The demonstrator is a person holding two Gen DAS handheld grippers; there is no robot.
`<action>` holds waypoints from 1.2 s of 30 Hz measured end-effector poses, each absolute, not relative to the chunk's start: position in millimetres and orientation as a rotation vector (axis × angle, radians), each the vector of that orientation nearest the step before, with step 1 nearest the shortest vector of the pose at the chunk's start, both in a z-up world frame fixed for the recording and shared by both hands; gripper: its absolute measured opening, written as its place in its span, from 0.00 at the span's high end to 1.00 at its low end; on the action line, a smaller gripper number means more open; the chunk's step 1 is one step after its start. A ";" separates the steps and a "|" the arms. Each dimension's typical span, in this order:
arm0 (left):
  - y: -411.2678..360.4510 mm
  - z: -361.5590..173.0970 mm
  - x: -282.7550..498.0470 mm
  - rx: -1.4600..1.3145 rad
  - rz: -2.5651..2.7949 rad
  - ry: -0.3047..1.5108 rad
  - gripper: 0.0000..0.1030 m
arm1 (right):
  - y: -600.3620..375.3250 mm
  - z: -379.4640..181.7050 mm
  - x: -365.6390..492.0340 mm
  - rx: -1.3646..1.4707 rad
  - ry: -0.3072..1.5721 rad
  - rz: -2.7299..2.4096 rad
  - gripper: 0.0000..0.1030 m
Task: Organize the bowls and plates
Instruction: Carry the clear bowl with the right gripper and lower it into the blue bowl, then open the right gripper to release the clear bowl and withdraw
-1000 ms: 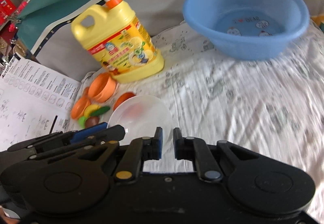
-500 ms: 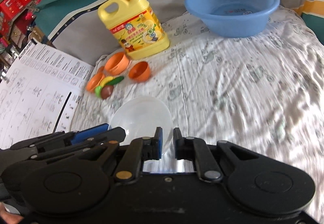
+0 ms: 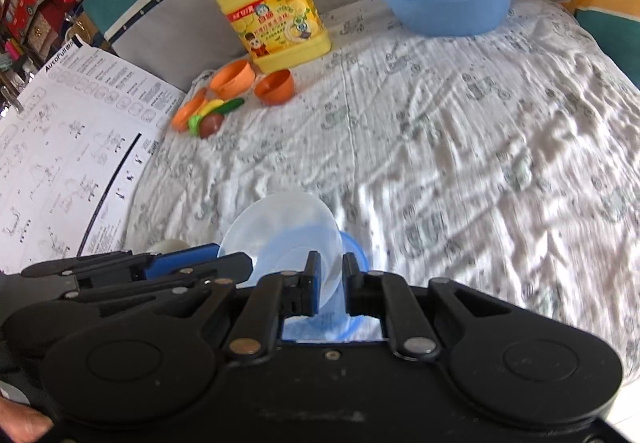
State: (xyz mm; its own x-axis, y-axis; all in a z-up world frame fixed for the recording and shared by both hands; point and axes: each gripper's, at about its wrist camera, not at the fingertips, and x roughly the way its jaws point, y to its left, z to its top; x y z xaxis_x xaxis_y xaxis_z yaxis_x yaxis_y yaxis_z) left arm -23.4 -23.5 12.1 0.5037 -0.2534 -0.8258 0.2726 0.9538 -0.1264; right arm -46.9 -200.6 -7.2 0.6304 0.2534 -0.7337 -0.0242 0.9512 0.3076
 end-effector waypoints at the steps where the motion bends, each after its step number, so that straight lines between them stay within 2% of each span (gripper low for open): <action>1: -23.8 10.6 -25.0 0.023 -0.316 0.995 0.79 | -200.7 -9.2 -48.2 0.282 0.882 0.162 0.89; 21: -22.5 -13.2 -18.9 0.015 -0.302 1.047 0.79 | -194.2 -30.9 -39.0 0.272 0.947 0.149 0.87; 23: -22.2 -14.0 -18.9 0.016 -0.302 1.048 0.77 | -193.7 -31.5 -38.5 0.275 0.949 0.150 0.86; 26: -21.8 -12.2 -19.1 0.009 -0.303 1.037 0.69 | -192.5 -29.2 -38.6 0.284 0.941 0.162 0.82; 28: -20.1 -8.3 -19.9 0.014 -0.285 1.017 0.61 | -194.0 -26.2 -39.2 0.294 0.930 0.155 0.79; 29: -18.7 -5.6 -20.3 0.012 -0.275 1.008 0.57 | -195.8 -24.6 -39.5 0.302 0.925 0.151 0.75; 31: -12.9 0.1 -20.8 -0.006 -0.256 0.987 0.40 | -200.3 -20.0 -40.5 0.323 0.913 0.140 0.68; 32: -8.8 3.4 -21.3 -0.020 -0.245 0.972 0.36 | -202.9 -16.9 -41.4 0.330 0.904 0.128 0.57; 33: -5.2 6.0 -21.9 -0.031 -0.237 0.961 0.28 | -205.4 -13.8 -42.5 0.332 0.893 0.112 0.42; 34: -0.8 8.7 -22.4 -0.044 -0.226 0.951 0.17 | -208.0 -11.1 -43.9 0.330 0.881 0.091 0.35; 36: 8.2 12.9 -23.1 -0.069 -0.206 0.940 0.03 | -214.5 -8.1 -46.5 0.335 0.862 0.062 0.07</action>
